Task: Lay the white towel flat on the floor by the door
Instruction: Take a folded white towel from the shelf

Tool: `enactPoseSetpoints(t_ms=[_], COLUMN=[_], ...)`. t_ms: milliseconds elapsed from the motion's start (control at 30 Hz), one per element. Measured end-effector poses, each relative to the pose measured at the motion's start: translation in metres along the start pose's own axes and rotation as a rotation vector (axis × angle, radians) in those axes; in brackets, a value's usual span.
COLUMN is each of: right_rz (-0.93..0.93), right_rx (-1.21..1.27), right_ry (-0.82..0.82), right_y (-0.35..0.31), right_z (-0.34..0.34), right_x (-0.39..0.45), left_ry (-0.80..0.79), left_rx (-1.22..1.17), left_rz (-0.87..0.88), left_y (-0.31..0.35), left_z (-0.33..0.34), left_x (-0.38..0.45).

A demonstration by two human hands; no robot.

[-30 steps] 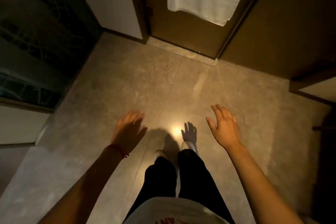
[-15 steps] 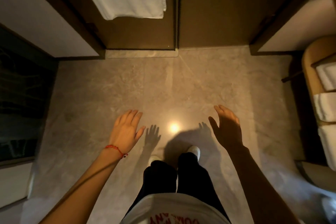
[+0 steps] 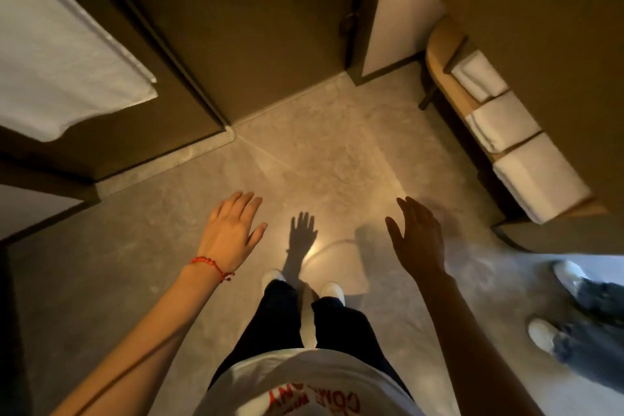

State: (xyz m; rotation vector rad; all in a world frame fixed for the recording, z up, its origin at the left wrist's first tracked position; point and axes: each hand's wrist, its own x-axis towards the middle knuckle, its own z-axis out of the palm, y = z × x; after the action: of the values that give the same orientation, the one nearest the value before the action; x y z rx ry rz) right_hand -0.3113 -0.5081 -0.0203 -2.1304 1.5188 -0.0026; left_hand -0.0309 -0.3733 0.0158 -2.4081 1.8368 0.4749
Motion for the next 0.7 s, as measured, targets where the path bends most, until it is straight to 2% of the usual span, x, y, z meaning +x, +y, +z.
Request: enactPoseSetpoints(t_ms=[233,567,700], right_rz=[0.22,0.564,0.633], right_rx=[0.034,0.107,0.133], right_ry=[0.09,0.261,0.39], right_y=[0.031,0.04,0.051], right_z=[-0.009,-0.014,-0.017], right_x=[0.022,0.062,0.075], left_ry=[-0.031,-0.107,-0.126], left_rx=[0.036,0.12,0.144], left_rz=[0.253,0.6,0.689], left_y=[0.035,0.06,0.082], left_z=[-0.017,-0.042,-0.044], left_x=[0.106,0.262,0.31])
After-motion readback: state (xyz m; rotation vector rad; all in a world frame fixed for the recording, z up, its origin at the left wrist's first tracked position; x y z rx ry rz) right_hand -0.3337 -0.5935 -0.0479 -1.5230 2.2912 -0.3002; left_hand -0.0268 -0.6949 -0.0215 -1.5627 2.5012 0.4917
